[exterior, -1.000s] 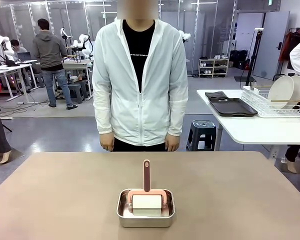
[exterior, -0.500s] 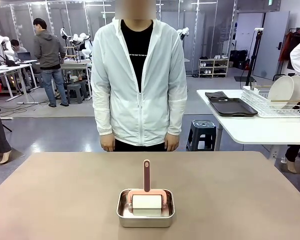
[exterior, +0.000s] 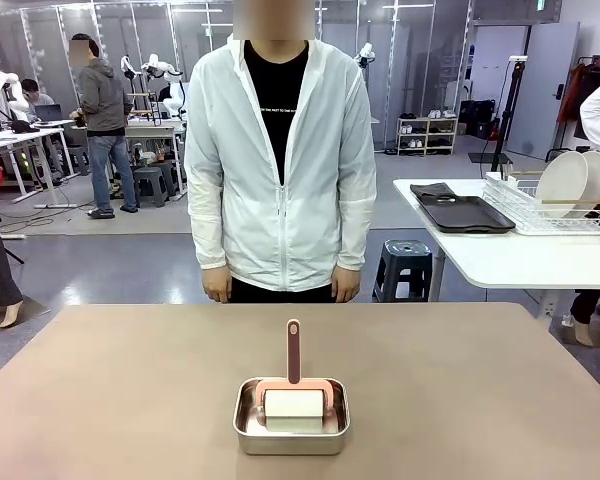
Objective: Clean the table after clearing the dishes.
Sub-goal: Place the Lint Roller back on top of the Airtight Container.
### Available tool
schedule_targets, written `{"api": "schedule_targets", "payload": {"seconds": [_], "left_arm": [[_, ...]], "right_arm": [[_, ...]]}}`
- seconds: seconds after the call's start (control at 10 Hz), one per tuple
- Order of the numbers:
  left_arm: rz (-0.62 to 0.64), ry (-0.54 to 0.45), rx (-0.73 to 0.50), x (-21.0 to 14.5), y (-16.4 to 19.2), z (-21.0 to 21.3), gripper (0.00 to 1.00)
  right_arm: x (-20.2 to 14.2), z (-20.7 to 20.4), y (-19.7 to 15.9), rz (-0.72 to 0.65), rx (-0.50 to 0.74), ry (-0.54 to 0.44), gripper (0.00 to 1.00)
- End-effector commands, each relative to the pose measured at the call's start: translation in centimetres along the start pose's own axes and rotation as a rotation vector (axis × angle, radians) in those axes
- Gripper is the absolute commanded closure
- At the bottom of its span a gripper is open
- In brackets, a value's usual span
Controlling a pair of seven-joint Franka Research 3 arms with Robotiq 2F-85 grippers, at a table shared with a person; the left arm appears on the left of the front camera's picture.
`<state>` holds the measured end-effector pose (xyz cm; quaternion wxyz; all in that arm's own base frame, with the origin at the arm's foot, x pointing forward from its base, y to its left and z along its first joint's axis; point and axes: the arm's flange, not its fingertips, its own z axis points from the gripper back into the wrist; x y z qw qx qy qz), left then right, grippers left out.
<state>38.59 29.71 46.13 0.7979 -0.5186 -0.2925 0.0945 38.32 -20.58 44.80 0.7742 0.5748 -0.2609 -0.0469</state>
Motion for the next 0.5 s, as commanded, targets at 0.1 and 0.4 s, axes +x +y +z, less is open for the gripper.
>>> {"api": "schedule_targets", "payload": {"seconds": [0.1,0.4], "left_arm": [[-0.014,0.009,-0.007,-0.06,-0.02,0.39,0.0],[-0.014,0.009,-0.007,-0.06,-0.02,0.39,0.0]], "right_arm": [[0.21,0.15,0.22,-0.001,0.008,-0.006,0.0],[0.21,0.15,0.22,-0.001,0.008,-0.006,0.0]]}}
